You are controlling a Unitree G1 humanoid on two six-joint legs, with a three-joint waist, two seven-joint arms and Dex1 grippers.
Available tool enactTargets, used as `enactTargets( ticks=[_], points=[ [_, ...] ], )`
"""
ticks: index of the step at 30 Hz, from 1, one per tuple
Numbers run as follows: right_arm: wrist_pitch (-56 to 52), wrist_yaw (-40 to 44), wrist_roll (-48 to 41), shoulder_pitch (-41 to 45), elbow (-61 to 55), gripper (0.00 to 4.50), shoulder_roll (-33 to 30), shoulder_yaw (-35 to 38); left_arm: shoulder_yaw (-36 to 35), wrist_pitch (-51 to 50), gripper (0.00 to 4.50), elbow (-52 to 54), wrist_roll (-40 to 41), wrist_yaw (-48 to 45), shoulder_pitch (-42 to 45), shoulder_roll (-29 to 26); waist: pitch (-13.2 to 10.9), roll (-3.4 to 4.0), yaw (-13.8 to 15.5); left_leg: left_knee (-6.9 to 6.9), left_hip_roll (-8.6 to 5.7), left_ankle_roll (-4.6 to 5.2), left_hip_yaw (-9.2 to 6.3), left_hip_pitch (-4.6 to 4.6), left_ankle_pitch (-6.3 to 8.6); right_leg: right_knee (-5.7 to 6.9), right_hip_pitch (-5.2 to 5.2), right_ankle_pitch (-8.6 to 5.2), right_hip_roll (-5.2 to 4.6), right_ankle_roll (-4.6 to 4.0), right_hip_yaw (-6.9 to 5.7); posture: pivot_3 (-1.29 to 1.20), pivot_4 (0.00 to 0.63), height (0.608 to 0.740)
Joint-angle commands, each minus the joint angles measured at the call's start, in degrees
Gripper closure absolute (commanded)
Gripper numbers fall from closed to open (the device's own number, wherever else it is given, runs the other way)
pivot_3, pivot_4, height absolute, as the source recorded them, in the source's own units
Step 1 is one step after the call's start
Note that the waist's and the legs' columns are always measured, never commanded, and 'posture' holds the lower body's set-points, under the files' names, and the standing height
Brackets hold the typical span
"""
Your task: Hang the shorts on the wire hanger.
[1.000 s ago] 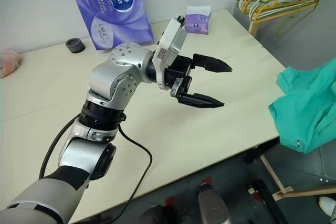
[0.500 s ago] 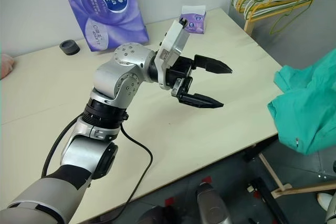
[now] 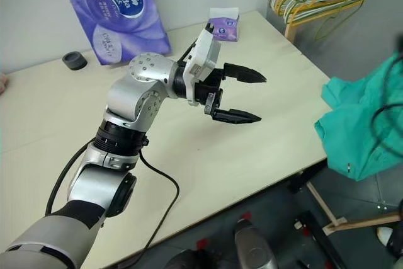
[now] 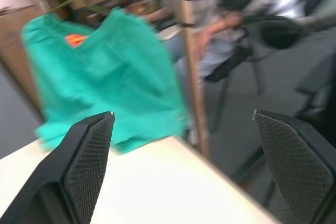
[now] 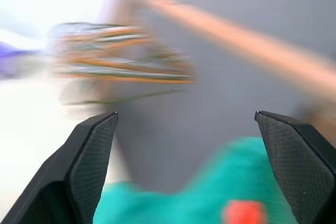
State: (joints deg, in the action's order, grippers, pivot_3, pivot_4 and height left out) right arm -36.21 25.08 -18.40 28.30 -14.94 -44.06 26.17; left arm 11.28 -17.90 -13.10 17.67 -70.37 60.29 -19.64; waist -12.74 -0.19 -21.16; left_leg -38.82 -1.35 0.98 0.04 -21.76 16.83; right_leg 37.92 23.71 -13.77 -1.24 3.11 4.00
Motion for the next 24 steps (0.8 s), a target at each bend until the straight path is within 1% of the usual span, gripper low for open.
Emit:
enactTargets(
  ticks=[1, 3, 5, 6, 8, 10, 13, 16, 20, 22, 23, 24],
  points=[
    [0.0, 0.9, -3.6, -3.5, -7.4, 0.05, 4.8, -4.8, -3.6, 2.4, 0.00, 1.1, -4.7, 10.0, -4.6, -2.2, 0.0, 0.04, 0.3, -0.01, -0.04, 0.00, 0.01, 0.00, 0.00, 0.05, 0.05, 0.04, -0.01, -0.06, -0.01, -0.33, 0.150, 0.740],
    [4.0, 0.9, -1.2, -6.0, -7.9, 0.05, 8.8, -10.8, -6.6, -0.6, 0.00, 3.4, -5.7, 18.0, -9.4, -2.3, 0.2, 0.03, 0.7, -0.08, -0.07, -0.01, -0.01, -0.03, -0.01, 0.11, 0.21, 0.06, -0.15, -0.10, -0.01, -0.30, 0.145, 0.740],
    [9.3, 2.8, 1.4, -8.2, -6.5, 0.05, 12.1, -17.9, -10.3, -4.0, 0.00, 9.2, -7.3, 27.4, -16.7, -1.7, 0.3, 0.01, 1.1, -0.15, -0.11, -0.02, -0.01, -0.25, -0.02, 0.19, 0.46, 0.12, -0.38, -0.06, -0.03, -0.26, 0.135, 0.740],
    [11.4, 3.6, 2.5, -8.7, -5.0, 0.05, 13.8, -21.1, -11.6, -5.2, 0.00, 12.7, -9.8, 32.6, -21.1, -1.6, 0.4, -0.03, 1.4, -0.14, -0.11, -0.02, -0.01, -0.22, -0.02, 0.20, 0.46, 0.12, -0.41, -0.05, -0.03, -0.25, 0.134, 0.740],
    [14.7, 3.8, 4.2, -9.2, -1.7, 0.05, 17.0, -25.3, -14.3, -8.0, 0.00, 18.2, -12.5, 41.0, -28.3, -0.4, 0.5, -0.22, 2.4, -0.13, -0.10, -0.02, -0.04, -0.20, -0.02, 0.24, 0.49, 0.13, -0.41, -0.06, -0.04, -0.21, 0.129, 0.740],
    [17.3, 2.1, 6.2, -8.7, 3.0, 0.05, 20.8, -28.2, -17.9, -11.0, 0.00, 22.3, -15.2, 50.4, -35.6, 2.2, 0.9, -0.48, 4.0, -0.16, -0.10, -0.02, -0.05, -0.19, -0.02, 0.29, 0.51, 0.15, -0.42, -0.09, -0.05, -0.15, 0.122, 0.740],
    [19.7, 0.2, 7.6, -7.1, 9.1, 0.05, 25.8, -29.9, -20.2, -11.5, 0.00, 26.0, -18.7, 59.0, -43.6, 5.0, 1.5, -0.96, 7.5, -0.17, -0.09, -0.04, -0.14, -0.17, -0.02, 0.31, 0.51, 0.22, -0.43, -0.20, -0.16, -0.08, 0.118, 0.740],
    [21.3, 0.2, 7.9, -5.5, 13.3, 0.05, 29.2, -30.9, -21.7, -10.9, 0.00, 27.4, -18.8, 62.4, -47.6, 6.5, 1.7, -1.27, 11.1, -0.17, -0.09, -0.08, -0.17, -0.17, -0.05, 0.21, 0.51, 0.44, -0.43, -0.36, -0.24, -0.05, 0.121, 0.740],
    [23.6, 2.5, 7.9, -2.7, 19.6, 0.05, 31.3, -31.1, -23.0, -10.4, 0.00, 26.2, -17.2, 63.0, -46.6, 6.0, 1.8, -1.48, 16.6, -0.21, -0.08, -0.36, -0.40, -0.20, -0.28, 0.08, 0.45, 0.74, -0.42, -0.53, -0.49, 0.03, 0.132, 0.740],
    [24.4, 4.5, 7.7, -2.0, 21.8, 0.05, 31.3, -31.5, -23.2, -10.1, 0.00, 25.4, -16.7, 62.6, -46.4, 5.5, 2.0, -1.56, 18.4, -0.21, -0.08, -0.47, -0.52, -0.19, -0.42, 0.07, 0.39, 0.80, -0.42, -0.61, -0.65, 0.04, 0.114, 0.740],
    [24.7, 5.9, 7.6, -2.1, 22.2, 0.05, 31.0, -32.0, -23.2, -9.5, 0.00, 25.4, -16.0, 61.8, -46.8, 5.4, 2.4, -1.57, 19.2, -0.21, -0.08, -0.49, -0.56, -0.19, -0.46, 0.08, 0.39, 0.82, -0.41, -0.64, -0.79, 0.05, 0.091, 0.740],
    [24.6, 7.2, 7.3, -2.0, 22.3, 0.05, 30.8, -32.3, -23.1, -9.7, 0.00, 25.6, -15.6, 61.1, -47.0, 5.0, 2.4, -1.57, 19.2, -0.20, -0.08, -0.52, -0.60, -0.23, -0.47, 0.07, 0.42, 0.82, -0.41, -0.64, -0.99, 0.06, 0.100, 0.740]
  ],
)
